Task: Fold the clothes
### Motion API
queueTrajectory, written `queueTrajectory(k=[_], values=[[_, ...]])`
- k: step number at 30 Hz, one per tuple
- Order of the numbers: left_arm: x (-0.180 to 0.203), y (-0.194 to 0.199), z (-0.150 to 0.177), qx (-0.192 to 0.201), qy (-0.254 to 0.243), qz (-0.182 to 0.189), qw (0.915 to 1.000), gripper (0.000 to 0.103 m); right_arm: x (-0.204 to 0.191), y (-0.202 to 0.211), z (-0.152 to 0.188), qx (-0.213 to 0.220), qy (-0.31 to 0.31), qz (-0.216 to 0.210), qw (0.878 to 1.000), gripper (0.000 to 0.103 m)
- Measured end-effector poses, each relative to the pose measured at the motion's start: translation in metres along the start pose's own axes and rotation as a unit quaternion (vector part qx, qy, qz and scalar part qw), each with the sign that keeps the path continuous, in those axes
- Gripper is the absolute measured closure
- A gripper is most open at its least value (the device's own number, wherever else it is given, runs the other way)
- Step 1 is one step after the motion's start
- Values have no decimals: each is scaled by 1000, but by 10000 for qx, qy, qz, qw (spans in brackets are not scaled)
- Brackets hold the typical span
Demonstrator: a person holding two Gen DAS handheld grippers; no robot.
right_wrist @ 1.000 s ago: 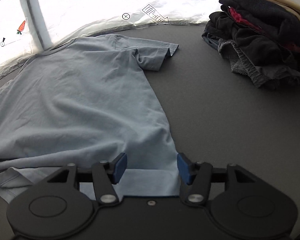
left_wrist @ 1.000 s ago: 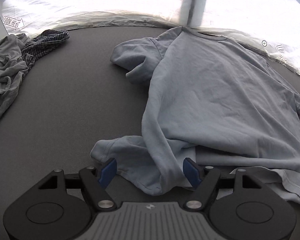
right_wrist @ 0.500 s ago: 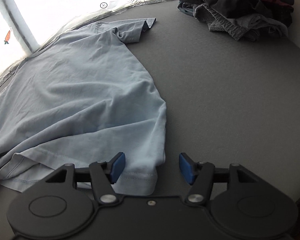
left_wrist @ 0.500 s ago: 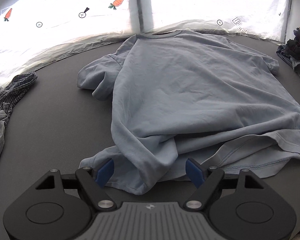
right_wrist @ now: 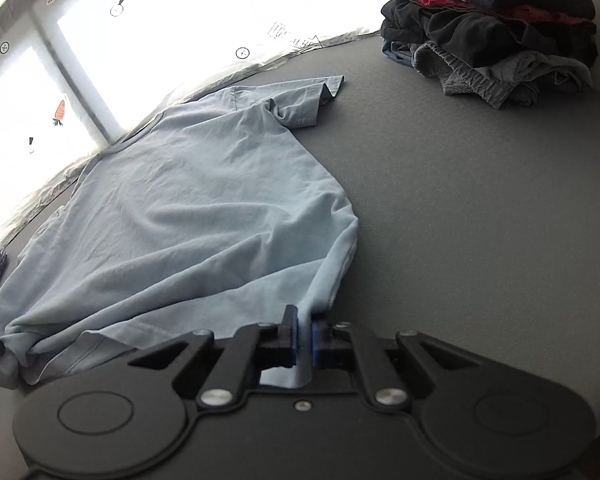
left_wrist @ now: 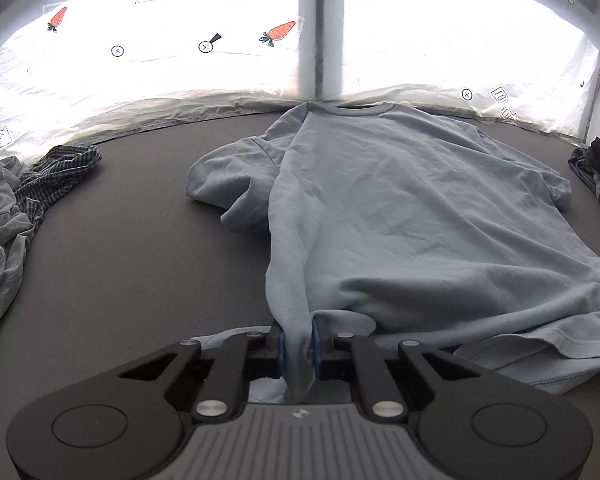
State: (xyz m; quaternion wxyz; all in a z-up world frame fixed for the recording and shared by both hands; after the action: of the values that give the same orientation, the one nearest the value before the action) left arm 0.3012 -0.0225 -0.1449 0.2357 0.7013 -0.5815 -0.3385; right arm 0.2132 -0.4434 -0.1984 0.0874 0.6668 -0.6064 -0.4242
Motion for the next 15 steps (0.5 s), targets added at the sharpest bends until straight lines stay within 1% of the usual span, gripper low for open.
queueTrajectory(k=[3, 6, 7, 8, 10, 11, 13, 14, 15], values=[[-14, 23, -16, 164, 241, 19, 9996, 93, -2, 20, -12, 289, 15, -199, 9994, 97], [-36, 50, -36, 338, 759, 138, 9964, 96, -1, 48, -27, 730, -228, -482, 9959, 97], [-45, 60, -42, 410, 965, 183, 9943, 102, 0, 56, -32, 867, -302, -575, 9941, 97], [-52, 66, -45, 478, 1101, 188, 9926, 103, 0, 64, -36, 996, -369, -666, 9921, 97], [-66, 73, -48, 533, 1281, 104, 9903, 103, 3, 74, -44, 1171, -500, -800, 9886, 97], [-69, 69, -45, 456, 1274, 2, 9908, 103, 6, 76, -46, 1197, -566, -825, 9877, 97], [-73, 54, -34, 146, 1296, -308, 9910, 103, 11, 71, -47, 1037, -543, -605, 9913, 97], [-74, 47, -27, -11, 1305, -409, 9906, 103, 11, 65, -44, 819, -405, -282, 9954, 96], [-74, 41, -18, -191, 1336, -398, 9901, 101, 12, 57, -40, 566, -236, 93, 9981, 95]])
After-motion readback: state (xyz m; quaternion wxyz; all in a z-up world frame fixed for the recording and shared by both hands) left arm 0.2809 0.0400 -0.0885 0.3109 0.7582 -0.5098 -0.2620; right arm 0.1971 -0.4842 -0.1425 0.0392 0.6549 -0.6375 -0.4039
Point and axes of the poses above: each gripper's, at about its wrist camera, not at the fingertips, and y roughly against the way its jaws point, x to its right, z to its underside, the point moved 2 cm from there along -y, roughly the way its jaws point, and after that the axes turned 13 degrees about -z, right-handed, at the moved point
